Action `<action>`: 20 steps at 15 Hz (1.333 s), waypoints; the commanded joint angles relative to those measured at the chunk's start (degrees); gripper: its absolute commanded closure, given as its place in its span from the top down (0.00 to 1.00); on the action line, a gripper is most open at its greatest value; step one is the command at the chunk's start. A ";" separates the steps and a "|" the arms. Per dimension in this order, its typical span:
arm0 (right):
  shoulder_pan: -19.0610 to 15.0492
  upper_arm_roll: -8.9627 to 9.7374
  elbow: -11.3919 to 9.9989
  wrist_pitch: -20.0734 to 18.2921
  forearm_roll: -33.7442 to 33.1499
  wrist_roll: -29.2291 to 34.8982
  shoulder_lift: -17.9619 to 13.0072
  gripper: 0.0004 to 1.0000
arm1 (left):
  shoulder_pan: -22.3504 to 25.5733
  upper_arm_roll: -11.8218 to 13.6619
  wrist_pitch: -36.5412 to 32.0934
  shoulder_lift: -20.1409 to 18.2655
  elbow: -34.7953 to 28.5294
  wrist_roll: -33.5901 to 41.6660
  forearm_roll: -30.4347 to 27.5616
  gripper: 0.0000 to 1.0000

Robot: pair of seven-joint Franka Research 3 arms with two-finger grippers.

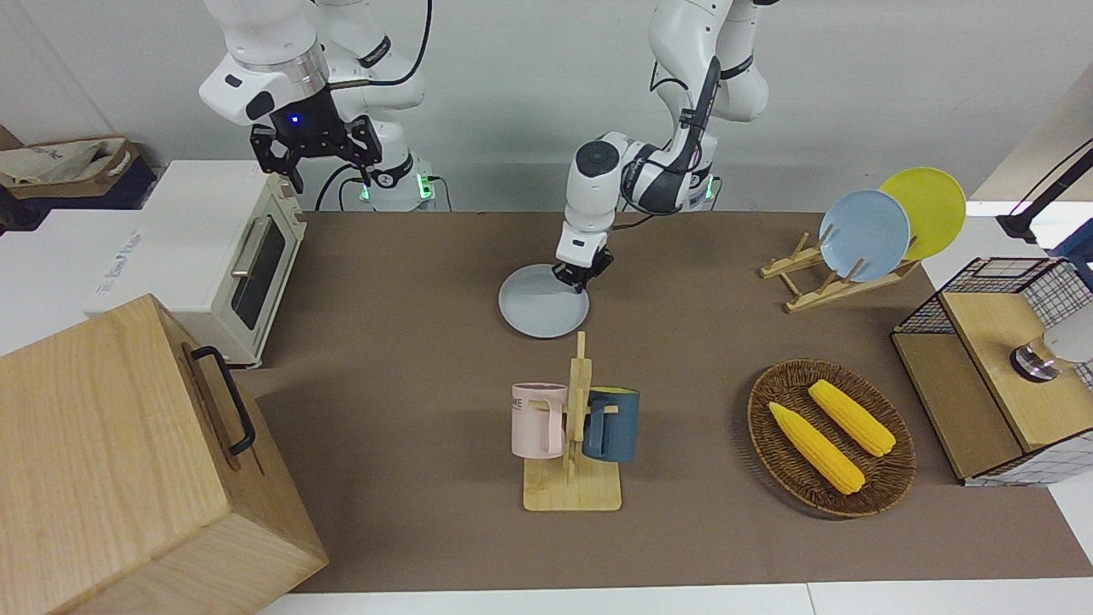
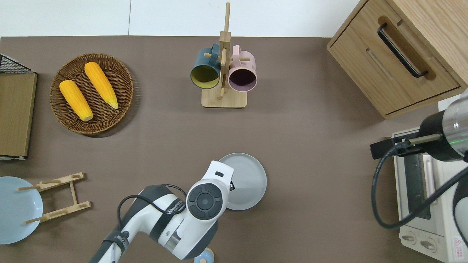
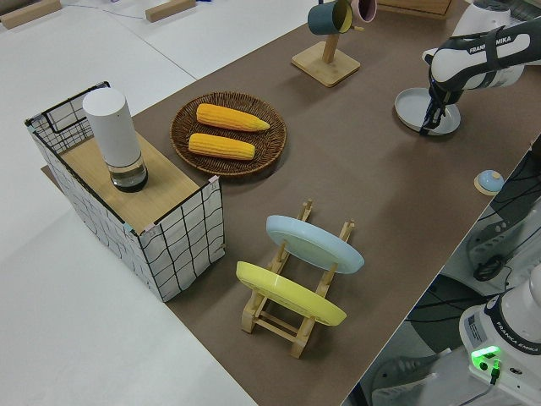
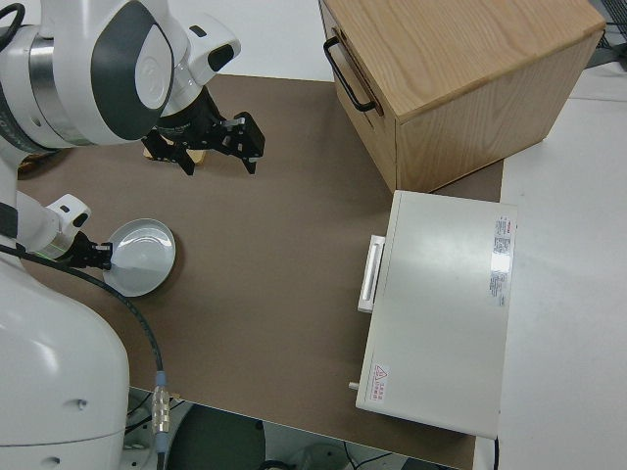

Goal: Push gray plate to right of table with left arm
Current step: 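Push the gray plate across the table away from the left arm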

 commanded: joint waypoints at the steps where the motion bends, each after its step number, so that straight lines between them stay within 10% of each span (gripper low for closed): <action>1: -1.13 0.98 0.50 -0.89 0.25 0.75 -0.17 0.98 | -3.79 -1.23 0.33 6.54 5.72 -6.88 0.76 0.00; 15: -1.13 0.98 0.50 -0.89 0.33 0.75 -0.17 0.98 | -10.65 -1.14 -4.59 15.25 18.47 -19.73 5.68 0.00; 20: -1.13 0.98 0.50 -0.89 0.25 0.75 -0.17 0.98 | -9.95 -1.14 -4.86 14.90 18.47 -16.13 6.91 0.99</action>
